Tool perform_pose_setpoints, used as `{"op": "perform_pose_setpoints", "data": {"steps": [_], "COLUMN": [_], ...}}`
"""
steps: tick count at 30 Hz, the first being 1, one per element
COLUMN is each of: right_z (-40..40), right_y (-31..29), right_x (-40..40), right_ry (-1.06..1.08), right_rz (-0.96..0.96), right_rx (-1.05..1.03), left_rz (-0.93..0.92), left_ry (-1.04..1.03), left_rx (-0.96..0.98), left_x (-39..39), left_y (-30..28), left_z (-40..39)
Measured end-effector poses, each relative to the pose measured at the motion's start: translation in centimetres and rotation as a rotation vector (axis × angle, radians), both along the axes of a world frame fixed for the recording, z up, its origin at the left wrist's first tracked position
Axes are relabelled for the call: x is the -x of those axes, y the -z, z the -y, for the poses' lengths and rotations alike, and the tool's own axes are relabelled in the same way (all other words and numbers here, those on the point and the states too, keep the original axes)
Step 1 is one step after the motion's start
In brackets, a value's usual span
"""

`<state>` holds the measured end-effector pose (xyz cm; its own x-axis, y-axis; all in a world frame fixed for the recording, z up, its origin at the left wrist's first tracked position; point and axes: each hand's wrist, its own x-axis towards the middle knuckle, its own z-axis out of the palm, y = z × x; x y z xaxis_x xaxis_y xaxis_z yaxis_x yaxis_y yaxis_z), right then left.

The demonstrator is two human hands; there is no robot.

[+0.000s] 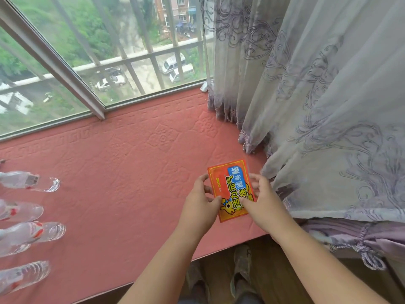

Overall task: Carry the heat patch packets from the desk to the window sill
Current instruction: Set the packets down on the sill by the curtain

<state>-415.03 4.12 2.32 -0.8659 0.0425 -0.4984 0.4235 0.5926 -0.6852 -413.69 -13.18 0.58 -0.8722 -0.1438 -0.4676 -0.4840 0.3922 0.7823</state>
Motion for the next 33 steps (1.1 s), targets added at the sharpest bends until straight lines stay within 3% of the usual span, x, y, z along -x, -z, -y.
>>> {"op": "perform_pose_setpoints", "data": {"steps": [17, 25, 33], "right_z": [-4.5, -7.2, -8.3], "right_y": [18.5, 23.1, 25.0], "right_x": [4.6, 5.8, 5.9], "right_ry": [0.001, -0.004, -0.053], "right_rz": [0.148, 0.155, 0.085], "right_rx": [-0.198, -0.254, -0.294], "left_rz": [0.218, 0.256, 0.201], "left_ry": [0.061, 0.102, 0.108], "left_rx": [0.07, 0.094, 0.103], "left_x": [5.5, 7.1, 8.1], "left_y": [19.6, 24.3, 25.5], "left_z": [-8.2, -10.7, -12.4]}}
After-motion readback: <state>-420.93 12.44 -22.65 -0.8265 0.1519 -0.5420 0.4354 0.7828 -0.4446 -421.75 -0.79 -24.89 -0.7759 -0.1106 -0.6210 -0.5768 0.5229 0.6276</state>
